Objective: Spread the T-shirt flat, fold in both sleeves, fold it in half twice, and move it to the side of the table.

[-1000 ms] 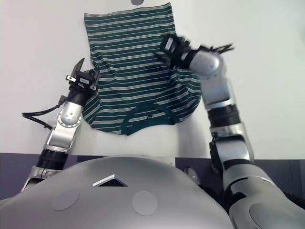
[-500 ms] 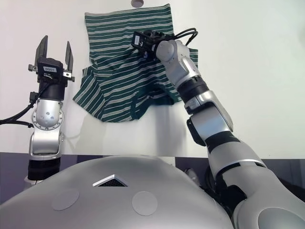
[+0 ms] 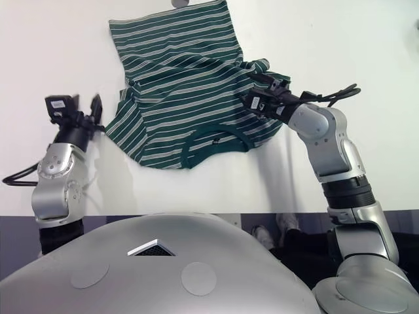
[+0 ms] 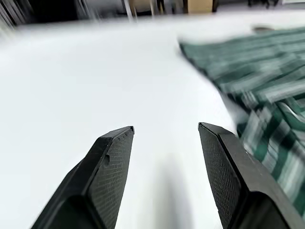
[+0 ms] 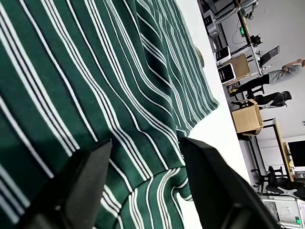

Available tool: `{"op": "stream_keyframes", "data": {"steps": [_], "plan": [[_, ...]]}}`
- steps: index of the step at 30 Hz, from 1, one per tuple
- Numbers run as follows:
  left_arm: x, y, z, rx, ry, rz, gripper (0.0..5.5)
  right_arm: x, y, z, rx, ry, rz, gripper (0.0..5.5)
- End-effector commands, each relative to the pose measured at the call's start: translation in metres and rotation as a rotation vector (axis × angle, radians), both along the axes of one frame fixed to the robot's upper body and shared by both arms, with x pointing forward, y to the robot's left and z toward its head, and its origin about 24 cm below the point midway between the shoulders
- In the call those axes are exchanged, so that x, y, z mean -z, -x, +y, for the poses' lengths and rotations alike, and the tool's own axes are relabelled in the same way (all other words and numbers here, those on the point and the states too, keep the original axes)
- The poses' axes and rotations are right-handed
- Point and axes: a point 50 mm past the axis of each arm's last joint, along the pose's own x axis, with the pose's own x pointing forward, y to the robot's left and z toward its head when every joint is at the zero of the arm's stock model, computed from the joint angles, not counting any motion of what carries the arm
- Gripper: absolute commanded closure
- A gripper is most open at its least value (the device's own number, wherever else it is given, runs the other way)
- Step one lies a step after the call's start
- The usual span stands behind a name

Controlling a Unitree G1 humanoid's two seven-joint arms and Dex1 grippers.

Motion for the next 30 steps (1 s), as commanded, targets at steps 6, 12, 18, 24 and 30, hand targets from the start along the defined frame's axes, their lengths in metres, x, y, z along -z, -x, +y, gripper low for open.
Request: {"op": "stream_keyframes", "data": {"steps": [6,12,18,24,30], "plan": [[-0.024,0.047,0.019,0.187,0.210,0.447,2.37,-0.019,0.015,0.013,0.175,-0.156,-0.229,2.78],[-0.010,0.034,0.003,0.140,0.336,0.449,2.37,-0.027,0.008,0.017,0.147,-0.145,-0.256,2.78],[0.000,0.030,0.006,0.075,0.309,0.462,2.86,-0.024,0.012,0.024,0.109,-0.143,-0.234,2.78],[0.004,0.031,0.010,0.033,0.287,0.445,4.17,-0.023,0.012,0.026,0.117,-0.144,-0.242,2.78],[0.005,0.023,0.011,0.010,0.297,0.387,5.37,-0.023,0.010,0.026,0.114,-0.141,-0.244,2.78]]}}
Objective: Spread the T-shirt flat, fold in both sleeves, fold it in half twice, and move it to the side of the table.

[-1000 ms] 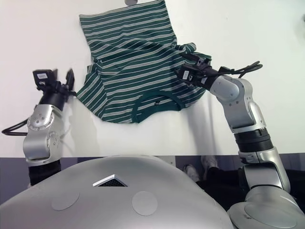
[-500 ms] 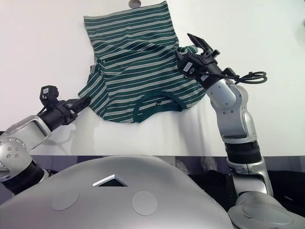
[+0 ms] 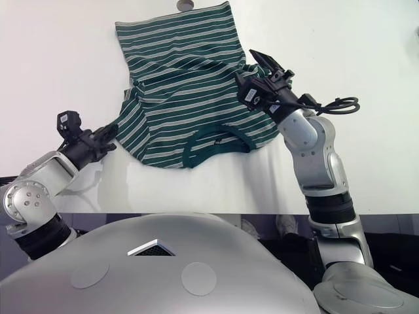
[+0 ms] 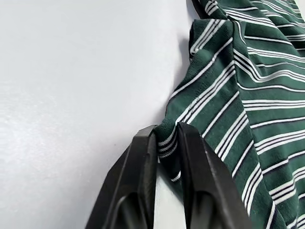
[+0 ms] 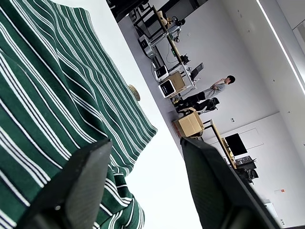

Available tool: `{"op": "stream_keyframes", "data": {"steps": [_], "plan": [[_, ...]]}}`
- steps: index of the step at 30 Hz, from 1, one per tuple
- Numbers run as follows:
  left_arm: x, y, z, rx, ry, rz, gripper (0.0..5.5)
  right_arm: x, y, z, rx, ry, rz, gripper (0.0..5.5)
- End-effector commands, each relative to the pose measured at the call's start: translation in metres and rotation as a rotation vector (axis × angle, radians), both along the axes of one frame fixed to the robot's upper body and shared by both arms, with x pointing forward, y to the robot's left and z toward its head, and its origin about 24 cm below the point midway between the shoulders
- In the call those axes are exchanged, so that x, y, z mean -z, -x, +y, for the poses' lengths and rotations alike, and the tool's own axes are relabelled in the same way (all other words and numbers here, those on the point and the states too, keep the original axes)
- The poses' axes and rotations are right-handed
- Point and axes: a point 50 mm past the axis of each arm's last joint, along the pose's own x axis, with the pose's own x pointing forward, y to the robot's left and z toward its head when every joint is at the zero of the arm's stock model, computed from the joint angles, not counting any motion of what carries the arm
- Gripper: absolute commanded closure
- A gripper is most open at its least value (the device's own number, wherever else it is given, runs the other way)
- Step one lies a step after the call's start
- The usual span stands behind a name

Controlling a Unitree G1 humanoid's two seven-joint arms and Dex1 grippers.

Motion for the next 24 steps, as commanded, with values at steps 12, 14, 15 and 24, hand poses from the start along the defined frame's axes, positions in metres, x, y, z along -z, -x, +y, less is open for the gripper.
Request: {"op": "stream_keyframes", "data": {"steps": [12,14,15,24], "plan": [[-0.009,-0.011,0.034,-0.076,-0.238,-0.010,5.46,0.000,-0.005,-0.006,0.091,-0.003,-0.057,2.78],[-0.020,-0.014,0.026,0.013,-0.244,-0.060,5.46,0.000,-0.005,-0.008,0.106,-0.005,-0.066,2.78],[-0.025,-0.016,0.023,0.054,-0.253,-0.085,5.46,0.000,-0.005,-0.008,0.114,-0.007,-0.071,2.78],[-0.056,-0.028,-0.009,0.338,-0.259,-0.221,5.46,-0.001,-0.006,-0.007,0.139,-0.020,-0.091,2.78]]}}
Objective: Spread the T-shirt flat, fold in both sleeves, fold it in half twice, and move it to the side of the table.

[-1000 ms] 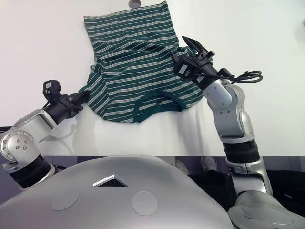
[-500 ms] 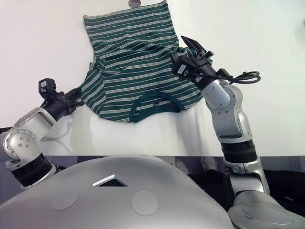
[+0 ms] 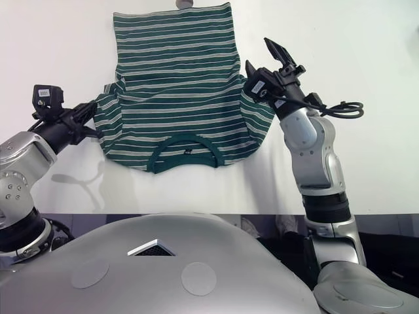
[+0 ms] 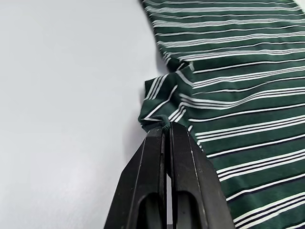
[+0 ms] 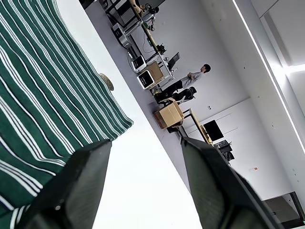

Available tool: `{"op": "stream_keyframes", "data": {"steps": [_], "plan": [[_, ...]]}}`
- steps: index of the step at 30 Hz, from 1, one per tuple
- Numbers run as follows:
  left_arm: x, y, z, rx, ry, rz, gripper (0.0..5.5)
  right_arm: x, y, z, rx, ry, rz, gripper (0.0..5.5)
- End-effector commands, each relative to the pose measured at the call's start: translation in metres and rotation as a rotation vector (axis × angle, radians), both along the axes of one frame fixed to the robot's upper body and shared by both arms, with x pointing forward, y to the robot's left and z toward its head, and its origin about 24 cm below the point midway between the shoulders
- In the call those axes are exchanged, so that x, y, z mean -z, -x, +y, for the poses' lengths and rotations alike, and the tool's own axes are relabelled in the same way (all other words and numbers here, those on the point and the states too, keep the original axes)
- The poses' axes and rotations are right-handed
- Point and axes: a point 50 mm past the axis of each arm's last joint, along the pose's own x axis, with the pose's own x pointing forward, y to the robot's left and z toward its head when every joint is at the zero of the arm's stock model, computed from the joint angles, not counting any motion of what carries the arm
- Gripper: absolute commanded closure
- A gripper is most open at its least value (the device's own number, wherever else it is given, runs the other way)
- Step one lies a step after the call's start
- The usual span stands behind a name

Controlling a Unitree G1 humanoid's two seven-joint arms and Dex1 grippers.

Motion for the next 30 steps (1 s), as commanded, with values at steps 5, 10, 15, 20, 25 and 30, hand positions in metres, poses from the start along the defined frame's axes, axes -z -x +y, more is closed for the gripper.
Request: {"op": "stream_keyframes", "data": {"steps": [5,10,15,20,25,30], "plan": [[0.000,0.006,-0.039,0.257,0.100,0.067,5.46,-0.005,-0.007,0.005,-0.013,0.003,-0.011,2.78],[0.013,0.008,-0.056,0.310,0.126,0.145,5.46,-0.007,-0.008,0.011,-0.043,0.001,-0.014,2.78],[0.010,-0.003,-0.070,0.370,0.144,0.112,4.76,-0.011,-0.010,0.010,-0.049,0.003,-0.031,2.78],[0.001,-0.011,-0.066,0.466,0.023,0.020,3.97,-0.027,-0.013,0.002,0.059,-0.105,-0.141,2.78],[-0.031,-0.040,-0.062,0.360,-0.069,-0.398,3.92,-0.003,0.034,-0.031,0.513,-0.709,-0.059,2.33],[-0.026,-0.041,-0.055,0.224,-0.046,-0.500,3.92,0.051,0.083,-0.042,0.816,-0.957,0.170,2.06]]}}
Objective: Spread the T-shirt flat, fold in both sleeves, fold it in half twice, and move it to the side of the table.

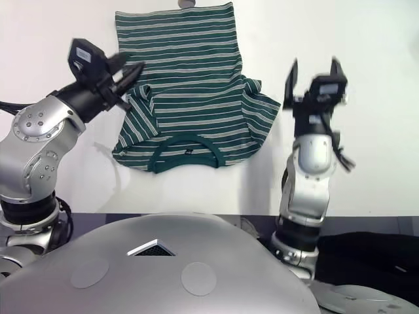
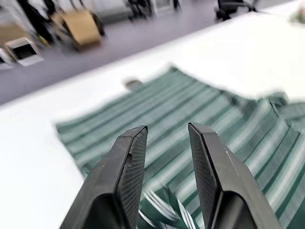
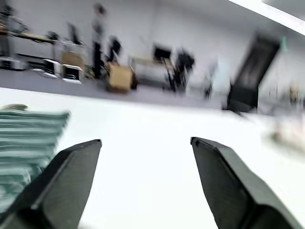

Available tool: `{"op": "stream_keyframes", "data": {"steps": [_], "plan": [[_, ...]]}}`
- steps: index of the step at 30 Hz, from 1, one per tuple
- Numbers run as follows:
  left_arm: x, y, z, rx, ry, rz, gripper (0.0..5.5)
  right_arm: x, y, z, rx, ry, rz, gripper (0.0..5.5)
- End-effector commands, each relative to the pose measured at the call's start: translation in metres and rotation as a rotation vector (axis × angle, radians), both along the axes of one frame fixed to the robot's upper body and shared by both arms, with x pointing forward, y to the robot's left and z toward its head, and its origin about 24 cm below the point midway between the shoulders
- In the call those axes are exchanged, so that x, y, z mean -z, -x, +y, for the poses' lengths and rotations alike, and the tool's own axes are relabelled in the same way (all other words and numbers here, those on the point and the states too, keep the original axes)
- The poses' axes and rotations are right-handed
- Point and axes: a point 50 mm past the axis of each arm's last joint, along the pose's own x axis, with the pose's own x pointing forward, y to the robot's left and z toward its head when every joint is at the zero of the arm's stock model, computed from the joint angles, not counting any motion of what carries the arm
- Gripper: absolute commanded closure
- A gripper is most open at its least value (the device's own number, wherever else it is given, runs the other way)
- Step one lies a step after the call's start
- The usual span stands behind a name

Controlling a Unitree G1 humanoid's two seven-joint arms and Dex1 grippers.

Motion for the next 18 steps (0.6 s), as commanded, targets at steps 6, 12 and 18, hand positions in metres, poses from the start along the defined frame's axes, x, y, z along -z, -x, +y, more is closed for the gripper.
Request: {"op": "stream_keyframes", "data": {"steps": [6,12,18], "plan": [[0.011,-0.001,0.004,-0.074,0.016,-0.050,3.92,0.028,-0.001,0.021,0.005,-0.257,0.174,2.06],[0.009,-0.002,0.001,-0.076,0.037,-0.079,3.92,0.026,-0.028,0.024,0.035,-0.286,0.234,2.06],[0.018,0.010,-0.009,-0.031,0.044,-0.044,3.92,0.045,-0.022,0.038,0.035,-0.337,0.387,2.60]]}}
